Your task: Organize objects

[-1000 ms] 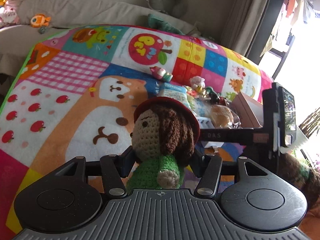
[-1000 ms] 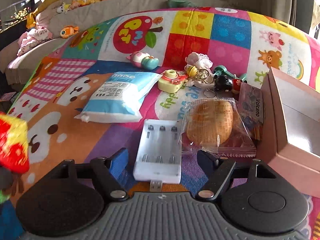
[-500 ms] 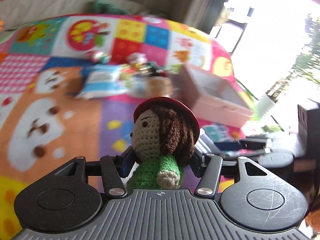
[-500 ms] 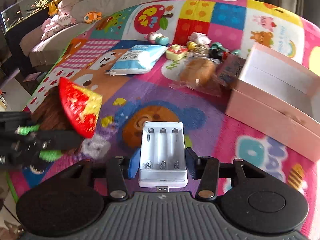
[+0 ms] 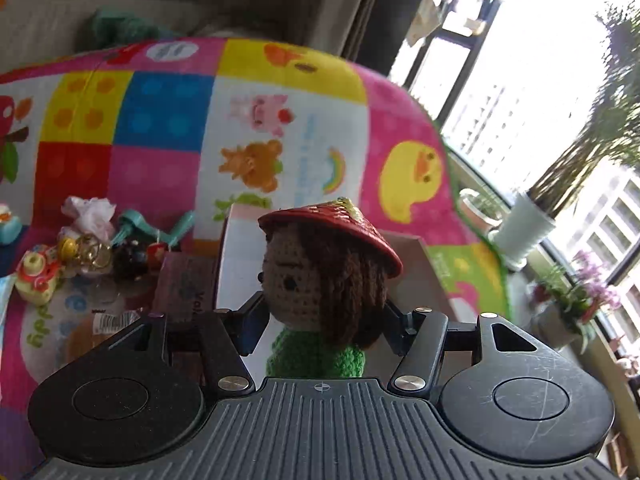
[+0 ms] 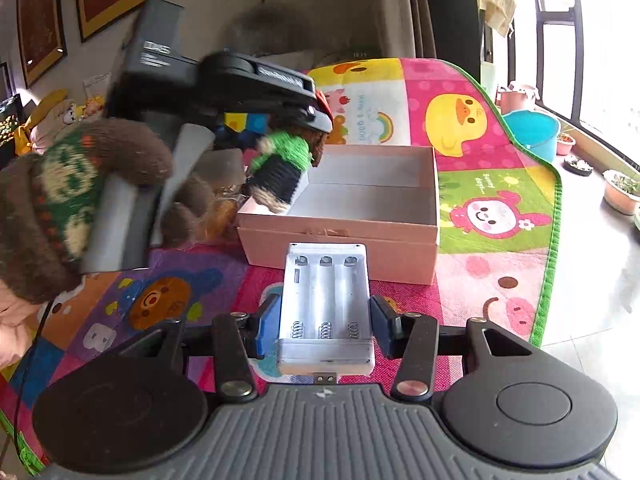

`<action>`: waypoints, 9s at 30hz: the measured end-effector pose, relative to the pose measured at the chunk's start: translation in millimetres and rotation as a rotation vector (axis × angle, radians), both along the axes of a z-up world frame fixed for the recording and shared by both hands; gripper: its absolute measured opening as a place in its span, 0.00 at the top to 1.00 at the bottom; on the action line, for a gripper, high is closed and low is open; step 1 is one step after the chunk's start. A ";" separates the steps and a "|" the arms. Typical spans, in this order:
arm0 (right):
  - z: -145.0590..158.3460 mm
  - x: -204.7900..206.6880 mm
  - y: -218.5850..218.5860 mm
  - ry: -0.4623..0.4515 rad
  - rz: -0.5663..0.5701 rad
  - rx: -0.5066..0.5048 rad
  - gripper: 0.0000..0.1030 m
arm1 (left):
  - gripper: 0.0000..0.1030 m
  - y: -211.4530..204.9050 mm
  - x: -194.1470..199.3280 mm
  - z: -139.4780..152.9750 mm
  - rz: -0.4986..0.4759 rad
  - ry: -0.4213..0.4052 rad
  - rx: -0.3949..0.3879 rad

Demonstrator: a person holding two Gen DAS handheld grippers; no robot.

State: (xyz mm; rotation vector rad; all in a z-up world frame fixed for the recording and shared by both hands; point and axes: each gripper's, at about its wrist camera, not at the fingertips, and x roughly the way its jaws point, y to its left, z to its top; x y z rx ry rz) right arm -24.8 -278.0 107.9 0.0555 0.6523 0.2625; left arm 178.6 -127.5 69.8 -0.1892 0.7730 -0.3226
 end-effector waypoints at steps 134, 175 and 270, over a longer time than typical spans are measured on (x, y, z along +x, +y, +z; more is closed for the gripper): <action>-31.1 301.7 323.0 0.158 0.313 -0.409 0.17 | 0.44 310.1 -166.6 -79.0 0.494 -0.139 -0.384; 0.0 86.3 147.3 0.142 0.409 -0.163 0.32 | 0.44 309.2 -168.3 -80.1 0.503 -0.134 -0.398; -42.8 -9.3 13.0 0.117 0.098 -0.149 0.44 | 0.44 151.3 -229.4 9.0 -0.005 -0.095 0.040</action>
